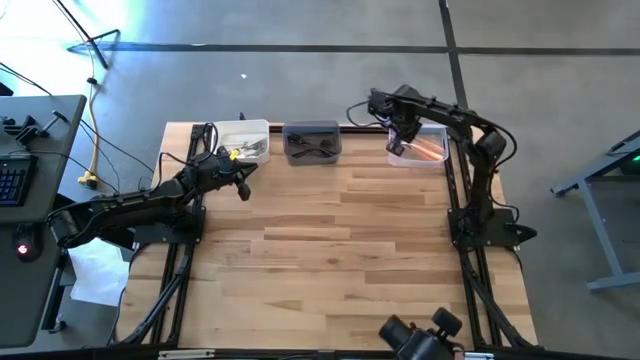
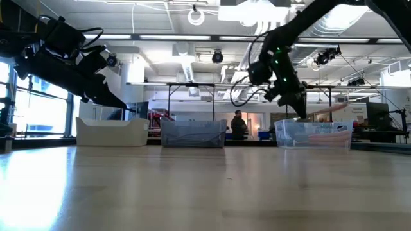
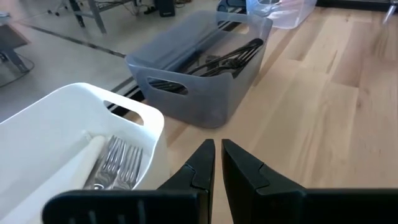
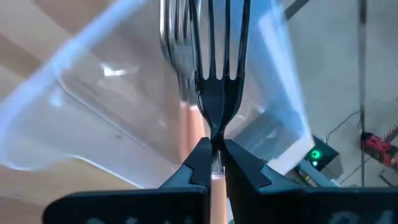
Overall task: Sort silverware by color (type)
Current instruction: Put the orange fork into the transparent bin, then return to Home Position
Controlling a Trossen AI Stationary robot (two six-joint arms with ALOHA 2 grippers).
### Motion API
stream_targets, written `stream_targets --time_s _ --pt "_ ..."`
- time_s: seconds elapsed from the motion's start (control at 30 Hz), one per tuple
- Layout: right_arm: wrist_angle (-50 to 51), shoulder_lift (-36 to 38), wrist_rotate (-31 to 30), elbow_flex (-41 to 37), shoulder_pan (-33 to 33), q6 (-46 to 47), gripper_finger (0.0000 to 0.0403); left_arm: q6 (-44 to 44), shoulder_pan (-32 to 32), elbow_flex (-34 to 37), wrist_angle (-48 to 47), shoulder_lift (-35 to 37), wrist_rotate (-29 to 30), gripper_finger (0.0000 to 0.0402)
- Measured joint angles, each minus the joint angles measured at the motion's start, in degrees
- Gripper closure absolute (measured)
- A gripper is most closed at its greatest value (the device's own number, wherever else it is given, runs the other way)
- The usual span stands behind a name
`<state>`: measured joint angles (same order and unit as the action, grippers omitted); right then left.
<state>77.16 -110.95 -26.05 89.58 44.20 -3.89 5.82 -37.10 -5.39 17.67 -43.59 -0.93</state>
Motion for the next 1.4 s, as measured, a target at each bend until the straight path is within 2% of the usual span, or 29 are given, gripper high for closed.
stream_targets --time_s 0.2,0.43,0.6,0.7,0.93,1.07,1.2,1.3,1.4 --pt "-12.48 2.84 4.07 -9.44 3.26 -3.01 0.0389 0.77 0.0 0.0 -0.02 0.0 0.13 0.0383" --pt "-21.16 2.97 8.31 -13.7 5.31 -5.35 0.0389 0.27 0.01 0.0 0.0 0.0 0.13 0.0383" --pt "-22.66 3.05 9.28 -14.77 6.17 -4.75 0.0384 0.26 0.0 0.0 0.09 0.0 0.13 0.0383" --pt "-22.85 3.05 9.37 -14.77 6.44 -4.1 0.0362 0.24 0.0 0.0 0.15 0.0 0.13 0.0383" --pt "-22.14 2.98 7.01 -11.58 6.45 -4.34 0.0265 -0.22 0.0 0.0 0.39 0.0 0.11 0.0383" --pt "-20.75 2.96 6.95 -6.89 6.45 -6.33 0.0243 -0.15 0.0 0.0 1.81 0.0 0.11 0.0383" --pt "-16.32 2.96 6.92 -2.6 6.45 -7.46 0.0266 0.29 -1.1 -0.01 1.64 0.0 0.09 0.0383" --pt "-7.52 3.54 8.3 -1.83 6.55 -7.14 0.0317 0.26 -2.8 0.0 1.04 0.0 0.09 0.0383" --pt "0.14 5.08 15.2 -3.71 6.97 -4.99 0.0381 0.38 -4.5 0.0 1.46 0.0 -0.7 0.0383"
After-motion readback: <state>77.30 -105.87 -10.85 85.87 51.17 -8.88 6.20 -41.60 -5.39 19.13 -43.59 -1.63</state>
